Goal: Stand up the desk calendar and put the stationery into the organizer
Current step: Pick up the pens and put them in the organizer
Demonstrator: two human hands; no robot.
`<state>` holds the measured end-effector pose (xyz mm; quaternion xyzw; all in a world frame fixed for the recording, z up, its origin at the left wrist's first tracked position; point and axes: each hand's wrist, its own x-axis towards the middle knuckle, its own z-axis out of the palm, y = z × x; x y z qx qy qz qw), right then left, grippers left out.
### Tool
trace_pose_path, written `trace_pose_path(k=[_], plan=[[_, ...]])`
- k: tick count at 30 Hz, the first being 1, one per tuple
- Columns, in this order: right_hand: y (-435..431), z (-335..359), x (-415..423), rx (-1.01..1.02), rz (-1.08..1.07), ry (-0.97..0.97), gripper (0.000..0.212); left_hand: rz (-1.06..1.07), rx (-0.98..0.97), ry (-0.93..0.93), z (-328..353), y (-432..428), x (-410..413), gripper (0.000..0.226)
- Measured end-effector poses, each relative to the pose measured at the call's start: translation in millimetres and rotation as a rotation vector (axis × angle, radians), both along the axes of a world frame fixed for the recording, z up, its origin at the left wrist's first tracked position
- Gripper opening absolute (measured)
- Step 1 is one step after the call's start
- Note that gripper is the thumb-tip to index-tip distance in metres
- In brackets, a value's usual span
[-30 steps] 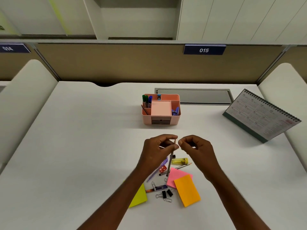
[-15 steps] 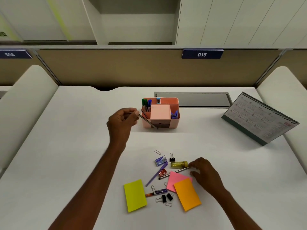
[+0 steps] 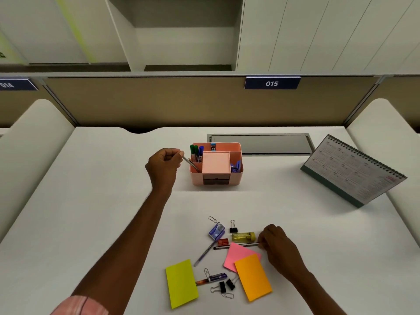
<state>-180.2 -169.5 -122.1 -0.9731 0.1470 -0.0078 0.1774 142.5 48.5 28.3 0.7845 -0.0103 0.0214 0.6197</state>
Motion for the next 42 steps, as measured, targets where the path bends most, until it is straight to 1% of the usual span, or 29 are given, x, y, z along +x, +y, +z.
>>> trace_pose_path(k=[4,10,15,26,33,42], plan=[[-0.6,0.7,0.6,0.008,0.005,-0.02,0.025,0.007,0.059,0.017,-15.0,-11.2,6.2,0.017],[-1.6,-0.6,0.6,0.023,0.014,-0.002,0.028,0.013,0.179,0.052,-40.1,-19.1,11.4,0.014],[-2.4,-3.4,1.3,0.041,0.007,0.01,0.029,0.056,0.129,0.108,-47.6,-24.6,14.6,0.017],[-2.9,0.4,1.0,0.032,0.012,0.019,0.027,0.063,0.119,0.119,-53.5,-28.6,22.8,0.018],[-8.4,18.1,-11.9,0.119,-0.022,-0.025,0.036,0.043,0.155,0.143,-59.8,-26.0,24.9,0.028],[-12.5,77.3,-19.0,0.216,-0.14,-0.166,0.018,0.066,0.19,0.137,-59.7,-20.7,25.3,0.035]])
